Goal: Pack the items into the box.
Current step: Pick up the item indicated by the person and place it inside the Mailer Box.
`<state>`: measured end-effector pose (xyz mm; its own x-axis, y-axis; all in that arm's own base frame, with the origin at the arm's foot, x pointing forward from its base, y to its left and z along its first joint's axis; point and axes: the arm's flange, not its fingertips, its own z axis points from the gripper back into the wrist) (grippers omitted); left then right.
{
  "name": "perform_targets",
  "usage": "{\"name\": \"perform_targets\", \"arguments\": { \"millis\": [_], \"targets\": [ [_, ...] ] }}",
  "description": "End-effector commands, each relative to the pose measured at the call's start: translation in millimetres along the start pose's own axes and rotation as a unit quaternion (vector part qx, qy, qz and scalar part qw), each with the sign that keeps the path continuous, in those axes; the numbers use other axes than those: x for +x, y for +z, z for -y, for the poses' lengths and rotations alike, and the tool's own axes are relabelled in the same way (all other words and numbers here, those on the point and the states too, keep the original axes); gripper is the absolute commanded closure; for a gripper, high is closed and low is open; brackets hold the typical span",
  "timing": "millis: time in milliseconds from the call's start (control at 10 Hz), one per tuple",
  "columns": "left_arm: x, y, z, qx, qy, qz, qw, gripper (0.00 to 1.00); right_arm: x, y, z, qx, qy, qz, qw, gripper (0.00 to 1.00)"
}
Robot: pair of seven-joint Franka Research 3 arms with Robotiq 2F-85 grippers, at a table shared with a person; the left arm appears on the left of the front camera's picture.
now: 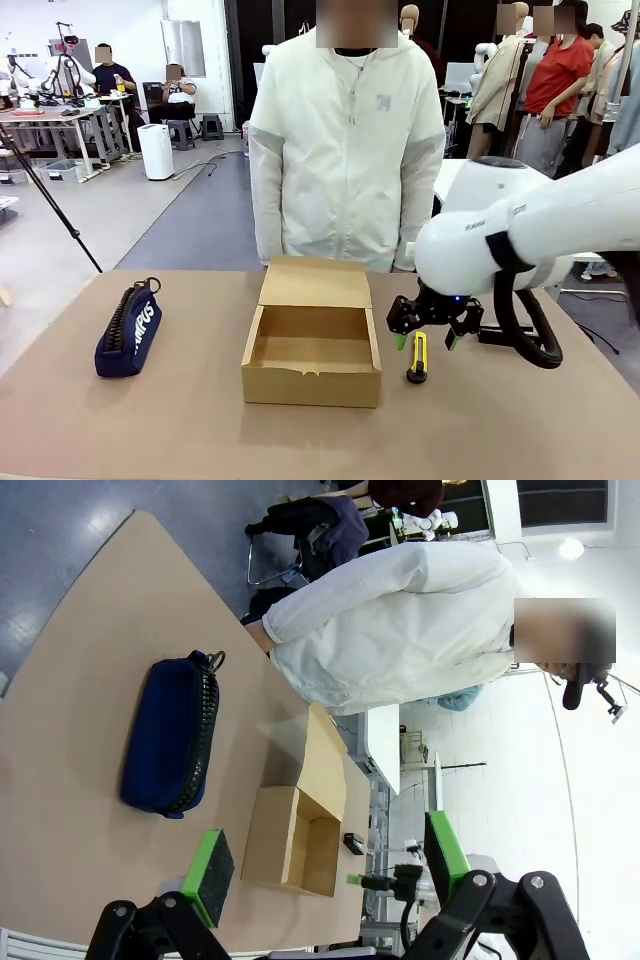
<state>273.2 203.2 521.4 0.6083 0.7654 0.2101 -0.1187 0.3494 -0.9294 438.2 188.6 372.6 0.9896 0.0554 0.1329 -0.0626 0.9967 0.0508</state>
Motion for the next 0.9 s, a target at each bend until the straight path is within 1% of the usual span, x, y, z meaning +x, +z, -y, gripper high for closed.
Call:
{"name": "perform_targets", "arguments": {
  "millis": [0, 200, 300, 400, 500, 600, 700, 800],
  "targets": [
    [0.9, 0.8, 0.5, -0.011, -0.002, 0.001, 1.0, 0.0, 49.3, -22.0, -7.0, -0.049, -0.031, -0.011, 0.998, 0.0],
    [0.9, 0.8, 0.5, -0.011, -0.002, 0.001, 1.0, 0.0, 67.8, -47.9, -0.7, -0.056, -0.063, -0.033, 0.996, 0.0],
    [0.9, 0.8, 0.5, -0.011, -0.002, 0.001, 1.0, 0.0, 67.2, -48.2, -2.0, -0.041, -0.092, -0.025, 0.995, 0.0],
    [0.9, 0.8, 0.5, -0.011, -0.002, 0.001, 1.0, 0.0, 53.0, -45.6, 11.7, -0.046, -0.031, -0.021, 0.998, 0.0],
    [0.9, 0.8, 0.5, -0.011, -0.002, 0.001, 1.0, 0.0, 53.0, -45.6, 11.7, -0.046, -0.031, -0.021, 0.998, 0.0],
    [0.9, 0.8, 0.5, -0.011, -0.002, 0.001, 1.0, 0.0, 63.8, -56.0, 12.7, -0.045, -0.055, -0.028, 0.997, 0.0],
    [0.9, 0.8, 0.5, -0.011, -0.002, 0.001, 1.0, 0.0, 61.9, -63.8, 14.2, -0.091, -0.16, -0.029, 0.983, 0.0],
    [0.9, 0.8, 0.5, -0.011, -0.002, 0.001, 1.0, 0.0, 61.3, -68.2, 13.8, -0.058, -0.188, -0.043, 0.979, 0.0]
  ]
}}
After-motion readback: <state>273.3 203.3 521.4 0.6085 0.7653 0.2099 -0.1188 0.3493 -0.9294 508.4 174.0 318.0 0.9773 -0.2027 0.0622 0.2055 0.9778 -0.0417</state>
